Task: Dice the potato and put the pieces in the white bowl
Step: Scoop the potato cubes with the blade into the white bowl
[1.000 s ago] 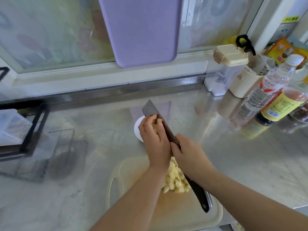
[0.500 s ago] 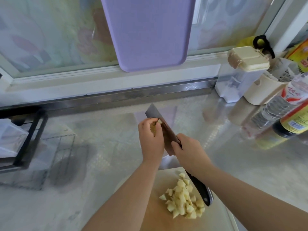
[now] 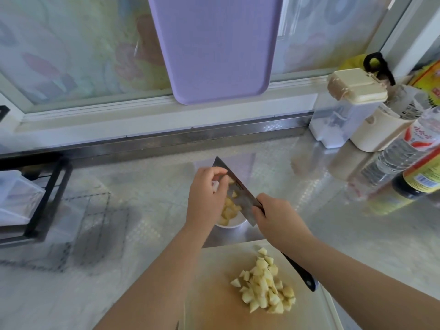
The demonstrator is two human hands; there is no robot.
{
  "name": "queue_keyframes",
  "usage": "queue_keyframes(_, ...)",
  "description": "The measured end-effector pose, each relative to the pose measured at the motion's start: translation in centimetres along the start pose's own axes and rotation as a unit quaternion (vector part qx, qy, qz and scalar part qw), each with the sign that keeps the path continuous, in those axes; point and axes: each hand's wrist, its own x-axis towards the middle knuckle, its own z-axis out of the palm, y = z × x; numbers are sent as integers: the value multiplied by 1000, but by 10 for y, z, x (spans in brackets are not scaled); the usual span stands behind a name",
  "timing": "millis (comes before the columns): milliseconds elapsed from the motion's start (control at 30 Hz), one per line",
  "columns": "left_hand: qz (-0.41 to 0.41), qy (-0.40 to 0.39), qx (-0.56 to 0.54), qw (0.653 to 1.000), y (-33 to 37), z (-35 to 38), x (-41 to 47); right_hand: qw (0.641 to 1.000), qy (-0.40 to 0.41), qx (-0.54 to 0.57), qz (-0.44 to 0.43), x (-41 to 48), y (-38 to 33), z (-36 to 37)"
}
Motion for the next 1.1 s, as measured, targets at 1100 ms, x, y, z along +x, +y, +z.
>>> queue_keyframes(1100,-34,-43,132,990,-21,-17,-51,993,62,83,48,-34,40,-26)
